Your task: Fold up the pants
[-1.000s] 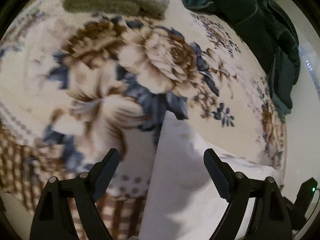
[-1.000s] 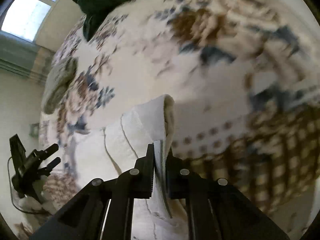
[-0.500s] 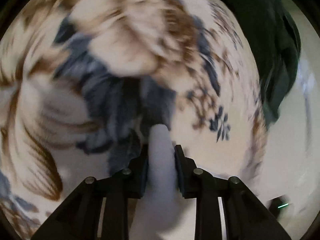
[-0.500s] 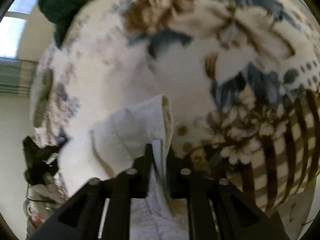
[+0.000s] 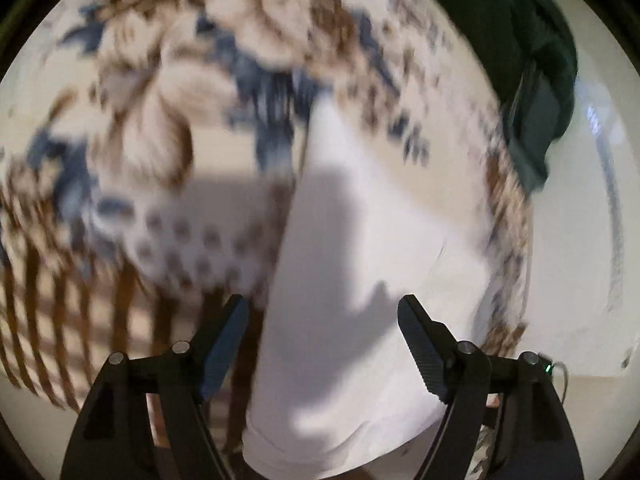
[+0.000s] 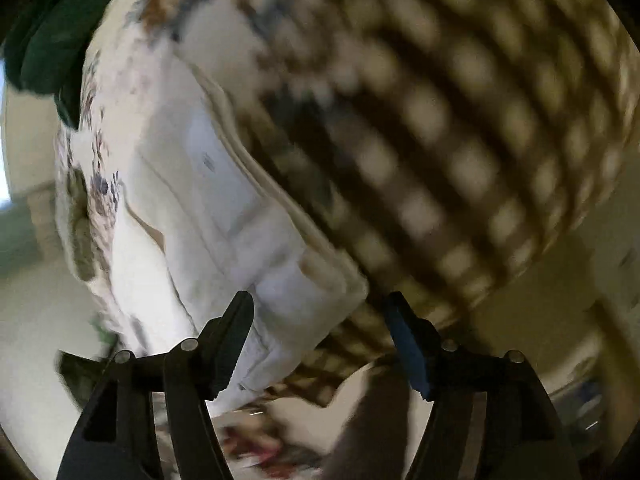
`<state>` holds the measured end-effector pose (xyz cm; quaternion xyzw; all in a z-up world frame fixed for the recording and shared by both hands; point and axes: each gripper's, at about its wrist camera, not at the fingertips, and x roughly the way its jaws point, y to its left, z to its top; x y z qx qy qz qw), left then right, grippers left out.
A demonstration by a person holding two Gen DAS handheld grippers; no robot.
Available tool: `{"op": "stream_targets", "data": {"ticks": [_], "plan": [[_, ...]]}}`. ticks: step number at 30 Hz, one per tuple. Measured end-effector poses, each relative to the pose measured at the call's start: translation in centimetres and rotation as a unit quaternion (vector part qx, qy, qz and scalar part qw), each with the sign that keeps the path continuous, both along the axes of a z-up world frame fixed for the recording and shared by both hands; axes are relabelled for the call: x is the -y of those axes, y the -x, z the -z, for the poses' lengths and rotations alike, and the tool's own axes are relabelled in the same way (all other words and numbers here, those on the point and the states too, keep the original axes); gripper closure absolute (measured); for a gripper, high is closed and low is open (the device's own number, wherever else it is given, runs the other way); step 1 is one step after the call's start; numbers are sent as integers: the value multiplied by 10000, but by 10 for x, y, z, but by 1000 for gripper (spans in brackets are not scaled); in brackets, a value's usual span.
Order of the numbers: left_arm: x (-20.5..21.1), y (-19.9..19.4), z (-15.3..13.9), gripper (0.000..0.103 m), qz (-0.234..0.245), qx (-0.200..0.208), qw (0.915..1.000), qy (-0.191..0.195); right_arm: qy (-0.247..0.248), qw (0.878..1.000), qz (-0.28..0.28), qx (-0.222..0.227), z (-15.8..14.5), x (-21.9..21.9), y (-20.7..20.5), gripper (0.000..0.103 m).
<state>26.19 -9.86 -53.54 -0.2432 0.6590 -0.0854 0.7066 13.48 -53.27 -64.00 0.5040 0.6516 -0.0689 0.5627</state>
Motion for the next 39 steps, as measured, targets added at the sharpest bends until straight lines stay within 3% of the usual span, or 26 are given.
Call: {"op": "stream_targets", "data": {"ticks": [1, 5, 7, 9, 11, 14, 16, 17, 19, 23, 29, 32, 34, 36, 39], "plan": [[10, 2, 8, 28, 89, -83, 9999, -74, -303, 9991, 291, 111, 7, -5, 5, 64], [17, 12, 27, 24, 173, -20, 9987, -471, 299, 9986, 319, 307, -15, -13, 10, 79], [13, 13, 31, 22, 119, -68, 9993, -351, 519, 9973, 338, 391, -29, -13, 17, 80], [12, 14, 33, 20, 173, -109, 9993, -298, 600, 9975, 226, 298, -23, -12, 20, 80], [11, 15, 31, 20, 167, -109, 9992, -341, 362, 9987, 194, 286, -10, -8, 23, 76], [13, 13, 28, 20, 98, -165, 9996, -211, -75, 9976, 322, 615, -5, -6, 28, 56], [6, 15, 28, 20, -4, -139, 9999, -22, -476, 9939, 336, 933, -3, -3, 35, 33], [5, 16, 30, 20, -51, -149, 9999, 69, -600, 9929, 303, 980, 0, -5, 37, 31], [1, 19, 35, 21, -143, -179, 9995, 207, -904, 9900, 144, 1070, 13, -20, 34, 31], [6, 15, 40, 20, -177, -169, 9993, 271, -936, 9851, 366, 1399, 31, -31, 28, 28], [10, 8, 42, 20, -112, -154, 9994, 274, -923, 9704, 540, 2165, -4, -35, 18, 27], [9, 7, 44, 20, -102, -166, 9993, 304, -314, 9790, -109, 2012, -15, -48, 5, 28], [10, 6, 44, 20, -109, -166, 9993, 305, -137, 9795, -385, 1972, -20, -56, -4, 27], [10, 6, 46, 18, -133, -175, 9992, 331, -33, 9833, -813, 1628, -8, -68, -11, 27], [10, 4, 51, 17, -203, -225, 9987, 413, -357, 9862, -325, 1584, 13, -63, -13, 27]]}}
